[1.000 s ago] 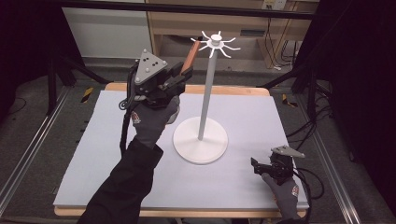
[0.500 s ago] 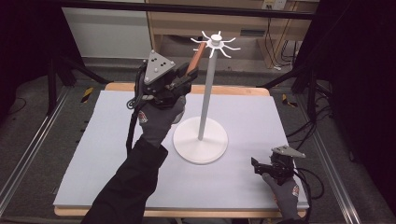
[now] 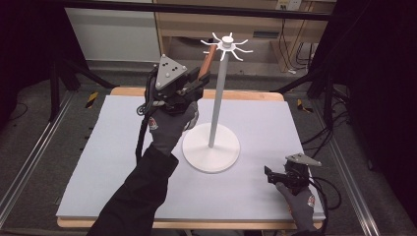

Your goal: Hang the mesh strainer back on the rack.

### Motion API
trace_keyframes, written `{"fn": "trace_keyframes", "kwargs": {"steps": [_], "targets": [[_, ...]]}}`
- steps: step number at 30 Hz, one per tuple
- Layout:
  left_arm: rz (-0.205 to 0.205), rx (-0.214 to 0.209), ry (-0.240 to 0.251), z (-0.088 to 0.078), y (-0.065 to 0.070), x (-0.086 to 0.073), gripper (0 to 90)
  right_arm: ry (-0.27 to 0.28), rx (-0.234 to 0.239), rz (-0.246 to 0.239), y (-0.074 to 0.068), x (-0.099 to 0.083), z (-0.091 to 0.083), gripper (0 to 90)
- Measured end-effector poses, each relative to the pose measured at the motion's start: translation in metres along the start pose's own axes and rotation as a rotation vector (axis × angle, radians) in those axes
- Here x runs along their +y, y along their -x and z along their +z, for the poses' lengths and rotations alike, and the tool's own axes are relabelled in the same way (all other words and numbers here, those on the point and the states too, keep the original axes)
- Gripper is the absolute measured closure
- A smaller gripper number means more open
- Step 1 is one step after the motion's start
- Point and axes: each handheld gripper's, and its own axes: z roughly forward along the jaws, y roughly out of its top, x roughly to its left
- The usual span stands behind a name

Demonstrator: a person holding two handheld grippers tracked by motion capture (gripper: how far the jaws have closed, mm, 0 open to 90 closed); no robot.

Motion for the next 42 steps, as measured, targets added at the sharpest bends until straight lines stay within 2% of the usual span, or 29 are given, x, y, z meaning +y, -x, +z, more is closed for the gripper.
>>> {"fn": "trace_keyframes", "kwargs": {"steps": [1,3,4,5,12,16,18,20,21,23,25,28,33,40,42], "targets": [[-0.001,0.001,0.001,0.000,0.000,0.000,68.6,0.001,0.000,-0.001,0.000,0.000,0.000,9.6],[-0.007,-0.008,0.006,0.000,-0.002,-0.001,56.5,0.000,-0.001,-0.001,0.000,0.000,0.000,9.6],[-0.007,-0.012,0.010,-0.001,-0.004,-0.001,53.6,0.000,-0.001,-0.001,0.000,0.000,0.000,9.6],[-0.020,-0.020,-0.002,-0.002,-0.005,-0.001,52.5,-0.001,-0.001,-0.001,0.000,0.000,0.000,9.6],[0.012,-0.017,-0.016,-0.013,-0.015,-0.004,44.6,-0.001,-0.003,-0.001,0.000,0.000,0.000,9.6],[0.000,-0.042,-0.030,-0.022,-0.020,-0.010,40.9,-0.001,-0.005,-0.001,0.000,0.000,0.000,9.6],[0.013,-0.044,-0.043,-0.028,-0.024,-0.014,39.3,-0.003,-0.008,0.001,0.000,0.000,0.000,9.6],[0.043,-0.034,-0.049,-0.033,-0.028,-0.019,37.8,-0.003,-0.009,0.001,0.000,0.000,0.000,9.5],[0.039,-0.049,-0.055,-0.036,-0.029,-0.022,36.9,-0.004,-0.010,0.000,0.000,0.000,0.000,9.5],[0.044,-0.045,-0.062,-0.042,-0.032,-0.029,36.1,-0.003,-0.011,-0.004,0.000,0.000,0.001,9.5],[0.044,-0.045,-0.073,-0.049,-0.037,-0.038,35.3,-0.003,-0.008,-0.007,0.000,0.000,0.001,9.6],[0.016,-0.051,-0.100,-0.060,-0.045,-0.055,34.5,-0.005,-0.014,-0.008,0.000,-0.001,0.002,9.5],[-0.001,-0.029,-0.138,-0.073,-0.058,-0.084,33.3,-0.007,-0.017,-0.004,0.000,-0.001,0.001,9.5],[-0.055,0.018,-0.217,-0.087,-0.079,-0.137,32.9,-0.010,-0.022,-0.003,-0.001,-0.001,0.001,9.2],[-0.089,0.027,-0.255,-0.091,-0.088,-0.156,32.8,-0.012,-0.025,-0.003,-0.001,-0.001,0.002,9.1]]}}
